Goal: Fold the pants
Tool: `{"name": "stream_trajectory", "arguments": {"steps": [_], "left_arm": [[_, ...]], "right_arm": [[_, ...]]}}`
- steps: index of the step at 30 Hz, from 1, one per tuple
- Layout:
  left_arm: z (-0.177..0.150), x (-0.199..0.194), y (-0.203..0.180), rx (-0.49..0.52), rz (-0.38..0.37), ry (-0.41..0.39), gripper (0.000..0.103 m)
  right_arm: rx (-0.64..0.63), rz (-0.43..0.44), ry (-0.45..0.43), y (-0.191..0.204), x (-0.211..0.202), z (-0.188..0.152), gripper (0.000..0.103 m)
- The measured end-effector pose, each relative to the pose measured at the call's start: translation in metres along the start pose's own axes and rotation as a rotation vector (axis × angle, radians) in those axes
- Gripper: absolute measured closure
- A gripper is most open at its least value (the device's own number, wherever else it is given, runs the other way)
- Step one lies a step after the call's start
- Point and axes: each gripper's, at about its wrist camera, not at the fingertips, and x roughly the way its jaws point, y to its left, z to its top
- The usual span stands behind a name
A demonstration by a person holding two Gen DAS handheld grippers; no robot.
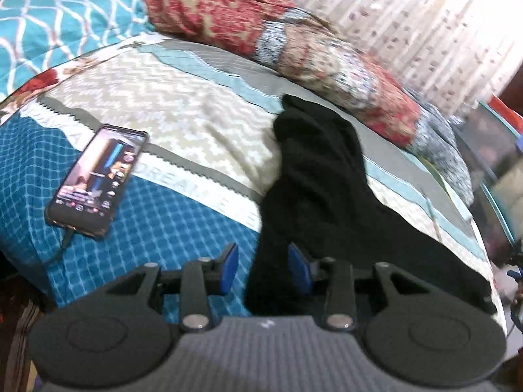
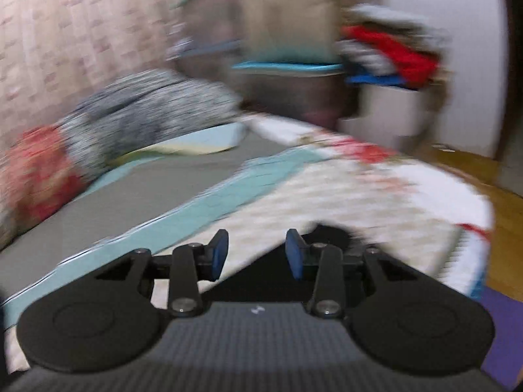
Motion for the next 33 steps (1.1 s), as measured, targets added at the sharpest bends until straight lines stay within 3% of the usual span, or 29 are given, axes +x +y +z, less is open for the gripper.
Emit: {"name": "stream_trajectory", "arguments": {"steps": [3, 9, 12, 14, 18, 23, 26, 29, 33], "left_arm": [[0.002, 0.017, 0.000, -0.002, -0.007, 0.018, 0.070], [-0.020, 0.051, -0.026, 0.121, -0.020, 0.111, 0.069], [-0.024, 0.058, -0.032, 0.186, -0.015, 0.134, 0.069], [-0.012, 0.050, -0.026, 0.167, -0.078, 0.111, 0.070], [0.039, 0.039, -0.020, 0.135, -0.098, -0.051, 0.068], [0.084, 0.091, -0.040, 0.240, -0.021, -0.184, 0.067], [0.106, 0.139, -0.051, 0.229, -0.027, -0.144, 0.061], [0.115, 0.172, -0.057, 0.208, -0.062, -0.103, 0.048], [0.113, 0.192, -0.053, 0.197, -0.096, -0.107, 0.040]], "right_arm": [[-0.079, 0.133, 0.057, 0.045, 0.006, -0.010, 0.061], [-0.254, 0.320, 0.202, 0.121, 0.018, -0.050, 0.061], [-0.307, 0.381, 0.344, 0.145, 0.037, -0.077, 0.060], [-0.349, 0.387, 0.496, 0.159, 0.057, -0.092, 0.060], [-0.395, 0.408, 0.403, 0.186, 0.058, -0.065, 0.060], [-0.426, 0.551, 0.330, 0.261, 0.068, -0.019, 0.060], [-0.513, 0.653, 0.289, 0.335, 0.080, -0.007, 0.053], [-0.594, 0.727, 0.261, 0.410, 0.101, -0.010, 0.036], [-0.581, 0.752, 0.307, 0.484, 0.144, -0.031, 0.028]]}}
